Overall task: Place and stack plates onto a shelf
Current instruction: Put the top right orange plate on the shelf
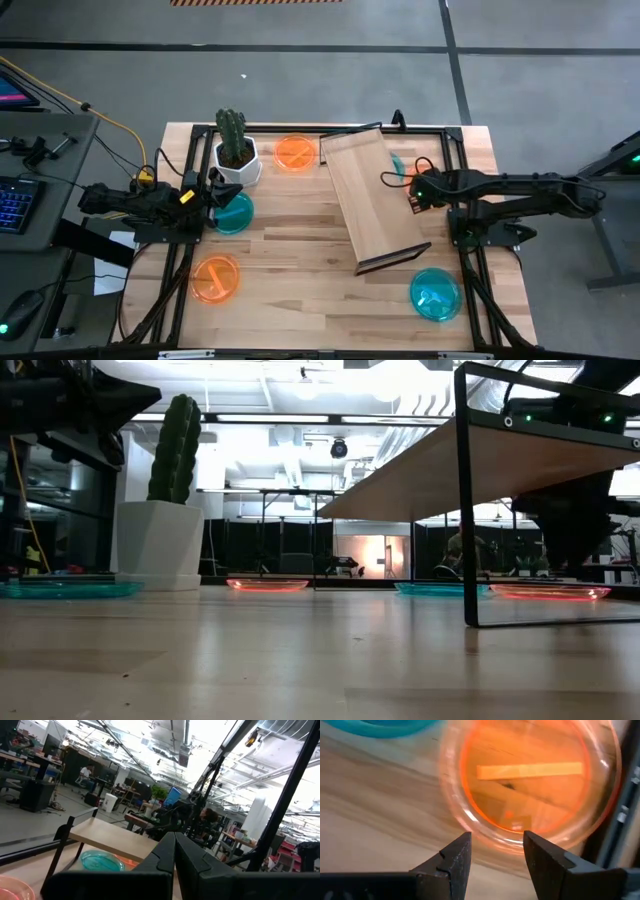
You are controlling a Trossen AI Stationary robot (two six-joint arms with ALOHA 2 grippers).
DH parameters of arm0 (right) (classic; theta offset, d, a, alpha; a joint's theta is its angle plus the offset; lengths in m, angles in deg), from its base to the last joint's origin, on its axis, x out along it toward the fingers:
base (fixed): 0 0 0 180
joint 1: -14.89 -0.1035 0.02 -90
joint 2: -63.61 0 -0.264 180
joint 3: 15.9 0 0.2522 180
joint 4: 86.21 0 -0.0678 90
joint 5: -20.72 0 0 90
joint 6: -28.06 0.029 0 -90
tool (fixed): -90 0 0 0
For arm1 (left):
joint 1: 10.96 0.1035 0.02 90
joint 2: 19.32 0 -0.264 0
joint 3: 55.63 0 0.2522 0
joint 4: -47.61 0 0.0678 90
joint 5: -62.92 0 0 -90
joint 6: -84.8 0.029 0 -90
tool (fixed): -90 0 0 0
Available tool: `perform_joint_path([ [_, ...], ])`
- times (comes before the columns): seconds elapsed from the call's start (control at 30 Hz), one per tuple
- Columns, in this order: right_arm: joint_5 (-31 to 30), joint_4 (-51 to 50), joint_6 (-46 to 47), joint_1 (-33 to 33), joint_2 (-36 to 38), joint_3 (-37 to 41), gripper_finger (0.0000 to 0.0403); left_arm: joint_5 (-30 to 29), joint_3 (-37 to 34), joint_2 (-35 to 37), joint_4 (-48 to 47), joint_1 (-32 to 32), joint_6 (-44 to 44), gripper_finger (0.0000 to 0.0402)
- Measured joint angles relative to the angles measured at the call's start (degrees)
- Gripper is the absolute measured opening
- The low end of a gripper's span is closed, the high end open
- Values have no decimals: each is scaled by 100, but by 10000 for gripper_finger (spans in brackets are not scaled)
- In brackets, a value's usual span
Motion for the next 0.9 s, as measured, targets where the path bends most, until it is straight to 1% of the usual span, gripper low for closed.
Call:
perform_joint_path([
  [0.1, 46, 90, -104, -180, 142, 0, 161, 0, 0, 0, 0, 0, 5, 0],
  [0.23, 69, 44, -78, -348, 154, 0, 161, 0, 0, 0, 0, 0, -28, 0],
  [0.43, -95, 50, 38, -451, 105, 0, 161, 0, 0, 0, -1, 0, -37, 0],
  [0.53, -115, 47, 33, -449, -108, 0, 161, 0, 0, -2, -1, 0, -39, 0],
  [0.73, -129, 138, -26, -451, -875, 0, 161, 0, 0, 0, -2, 0, -41, 0],
  [0.9, -144, 582, -465, -451, -1253, 0, 161, 0, 0, -1, -2, 0, -40, 0],
])
